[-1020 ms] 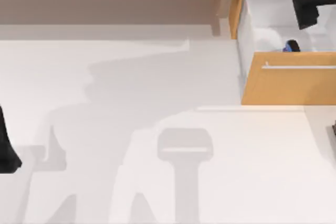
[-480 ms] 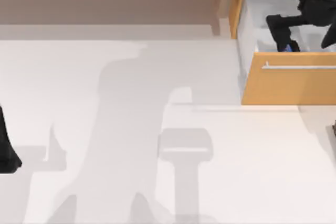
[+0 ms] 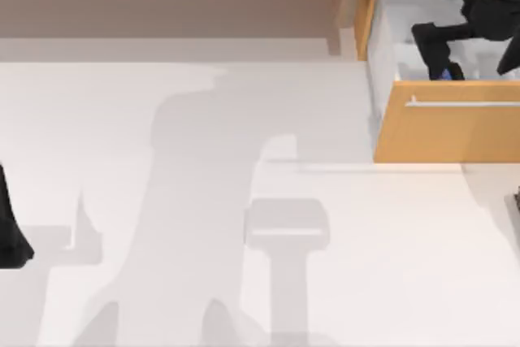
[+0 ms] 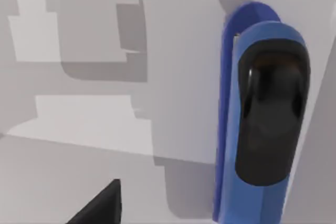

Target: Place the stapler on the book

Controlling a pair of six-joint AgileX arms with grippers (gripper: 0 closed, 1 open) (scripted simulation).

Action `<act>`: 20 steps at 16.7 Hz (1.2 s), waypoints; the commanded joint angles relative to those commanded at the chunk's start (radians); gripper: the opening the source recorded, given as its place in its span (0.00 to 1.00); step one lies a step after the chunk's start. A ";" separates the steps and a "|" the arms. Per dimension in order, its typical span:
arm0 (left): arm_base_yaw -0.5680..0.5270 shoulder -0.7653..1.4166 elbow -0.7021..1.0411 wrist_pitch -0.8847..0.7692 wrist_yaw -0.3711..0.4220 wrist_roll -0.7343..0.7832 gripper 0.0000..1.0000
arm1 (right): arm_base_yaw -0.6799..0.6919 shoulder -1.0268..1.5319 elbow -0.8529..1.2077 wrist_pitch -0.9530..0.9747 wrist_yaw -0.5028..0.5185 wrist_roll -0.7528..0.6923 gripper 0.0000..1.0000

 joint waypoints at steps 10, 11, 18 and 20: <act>0.000 0.000 0.000 0.000 0.000 0.000 1.00 | 0.006 -0.032 -0.014 -0.018 0.001 0.007 1.00; 0.000 0.000 0.000 0.000 0.000 0.000 1.00 | 0.006 -0.035 -0.017 -0.018 -0.001 0.007 1.00; 0.000 0.000 0.000 0.000 0.000 0.000 1.00 | 0.007 -0.020 -0.089 0.064 -0.005 -0.001 1.00; 0.000 0.000 0.000 0.000 0.000 0.000 1.00 | 0.008 0.003 -0.105 0.106 -0.002 0.000 1.00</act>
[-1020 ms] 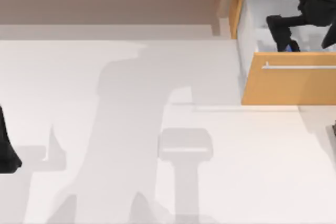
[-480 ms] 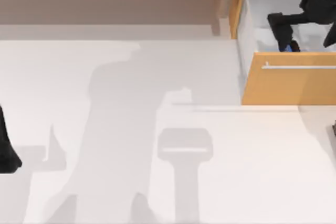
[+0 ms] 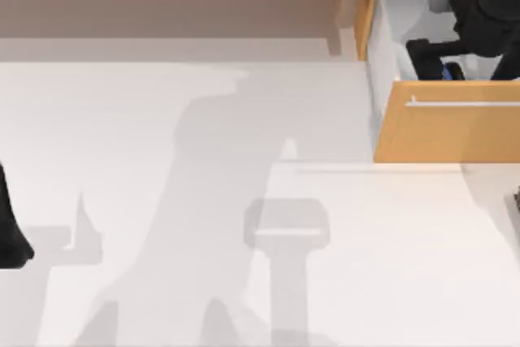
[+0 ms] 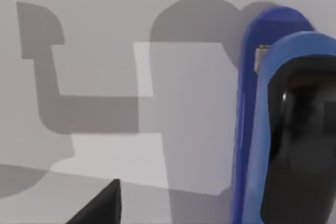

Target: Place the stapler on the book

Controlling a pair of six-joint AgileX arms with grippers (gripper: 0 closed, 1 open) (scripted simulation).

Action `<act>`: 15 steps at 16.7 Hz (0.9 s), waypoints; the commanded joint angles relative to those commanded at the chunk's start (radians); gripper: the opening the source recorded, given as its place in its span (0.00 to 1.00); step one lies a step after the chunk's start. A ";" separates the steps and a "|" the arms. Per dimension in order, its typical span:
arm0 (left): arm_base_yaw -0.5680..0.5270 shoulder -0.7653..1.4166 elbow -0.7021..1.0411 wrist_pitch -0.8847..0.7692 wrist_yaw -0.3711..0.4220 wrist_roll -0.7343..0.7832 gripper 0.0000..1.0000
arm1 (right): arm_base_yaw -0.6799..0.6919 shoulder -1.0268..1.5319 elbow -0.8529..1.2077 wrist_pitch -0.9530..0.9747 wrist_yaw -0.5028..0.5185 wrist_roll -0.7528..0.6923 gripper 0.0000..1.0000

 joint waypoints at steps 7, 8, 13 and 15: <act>0.000 0.000 0.000 0.000 0.000 0.000 1.00 | -0.003 0.043 -0.009 0.054 0.002 0.004 1.00; 0.000 0.000 0.000 0.000 0.000 0.000 1.00 | -0.003 0.043 -0.009 0.054 0.002 0.004 1.00; 0.000 0.000 0.000 0.000 0.000 0.000 1.00 | -0.003 0.043 -0.009 0.054 0.002 0.004 0.62; 0.000 0.000 0.000 0.000 0.000 0.000 1.00 | -0.003 0.043 -0.009 0.054 0.002 0.004 0.47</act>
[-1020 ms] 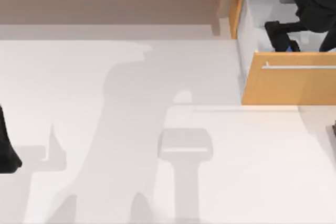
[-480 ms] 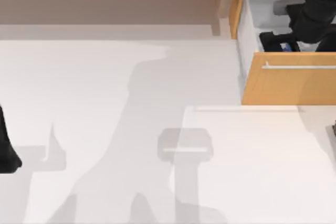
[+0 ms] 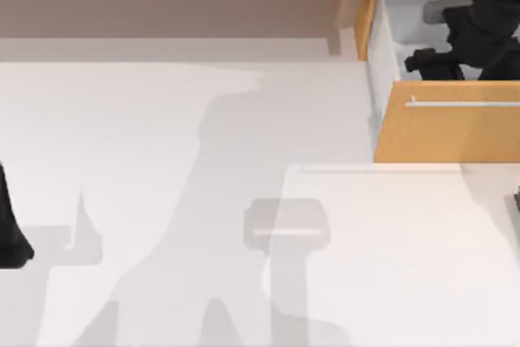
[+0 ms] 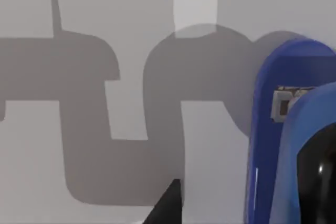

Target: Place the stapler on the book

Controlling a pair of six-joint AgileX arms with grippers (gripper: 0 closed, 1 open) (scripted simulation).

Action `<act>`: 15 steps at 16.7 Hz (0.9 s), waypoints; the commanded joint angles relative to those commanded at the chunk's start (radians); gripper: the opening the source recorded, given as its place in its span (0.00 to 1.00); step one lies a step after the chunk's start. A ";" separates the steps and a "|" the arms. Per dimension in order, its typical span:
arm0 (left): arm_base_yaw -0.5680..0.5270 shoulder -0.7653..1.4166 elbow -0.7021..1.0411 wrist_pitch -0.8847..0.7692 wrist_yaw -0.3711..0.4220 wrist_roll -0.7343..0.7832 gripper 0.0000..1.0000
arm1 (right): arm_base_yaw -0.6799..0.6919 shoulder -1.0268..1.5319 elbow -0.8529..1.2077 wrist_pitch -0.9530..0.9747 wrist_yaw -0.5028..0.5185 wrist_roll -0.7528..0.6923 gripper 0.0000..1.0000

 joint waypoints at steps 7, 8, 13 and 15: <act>0.000 0.000 0.000 0.000 0.000 0.000 1.00 | 0.000 0.000 0.000 0.000 0.000 0.000 0.00; 0.000 0.000 0.000 0.000 0.000 0.000 1.00 | 0.000 0.000 0.000 0.000 0.000 0.000 0.00; 0.000 0.000 0.000 0.000 0.000 0.000 1.00 | 0.000 0.000 0.000 0.000 0.000 0.000 0.00; 0.000 0.000 0.000 0.000 0.000 0.000 1.00 | -0.001 -0.002 0.000 0.000 0.000 0.001 0.00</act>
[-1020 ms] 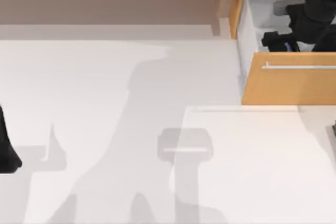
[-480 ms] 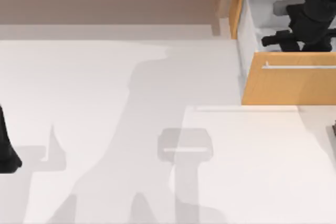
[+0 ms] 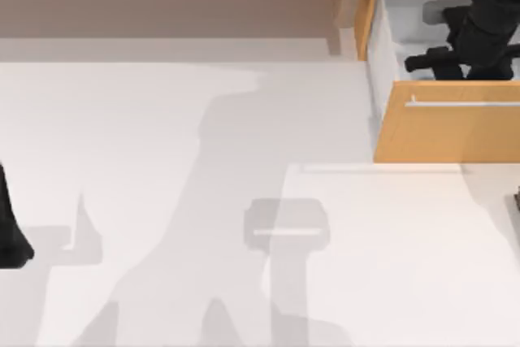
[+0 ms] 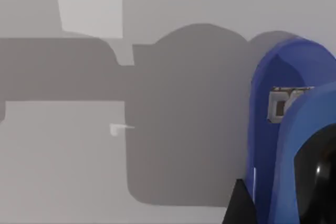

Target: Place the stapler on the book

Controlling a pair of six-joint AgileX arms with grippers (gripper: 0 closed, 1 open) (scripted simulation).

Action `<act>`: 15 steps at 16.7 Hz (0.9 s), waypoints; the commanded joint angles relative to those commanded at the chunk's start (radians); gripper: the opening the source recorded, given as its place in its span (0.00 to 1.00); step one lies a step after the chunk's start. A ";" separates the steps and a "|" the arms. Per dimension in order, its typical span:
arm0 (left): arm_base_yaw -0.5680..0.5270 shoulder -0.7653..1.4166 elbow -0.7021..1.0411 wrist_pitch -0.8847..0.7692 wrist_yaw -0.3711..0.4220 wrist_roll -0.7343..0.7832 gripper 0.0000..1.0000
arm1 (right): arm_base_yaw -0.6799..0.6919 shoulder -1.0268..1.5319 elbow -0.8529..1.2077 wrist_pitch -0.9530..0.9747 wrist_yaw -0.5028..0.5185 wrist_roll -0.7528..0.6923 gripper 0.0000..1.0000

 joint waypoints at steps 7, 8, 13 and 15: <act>0.000 0.000 0.000 0.000 0.000 0.000 1.00 | 0.026 -0.195 -0.047 -0.014 0.110 -0.028 0.00; 0.000 0.000 0.000 0.000 0.000 0.000 1.00 | 0.025 -0.255 -0.059 -0.015 0.138 -0.034 0.00; 0.000 0.000 0.000 0.000 0.000 0.000 1.00 | -0.005 -0.529 -0.150 -0.029 0.253 -0.066 0.00; 0.000 0.000 0.000 0.000 0.000 0.000 1.00 | -0.018 -0.587 -0.201 -0.040 0.267 -0.082 0.00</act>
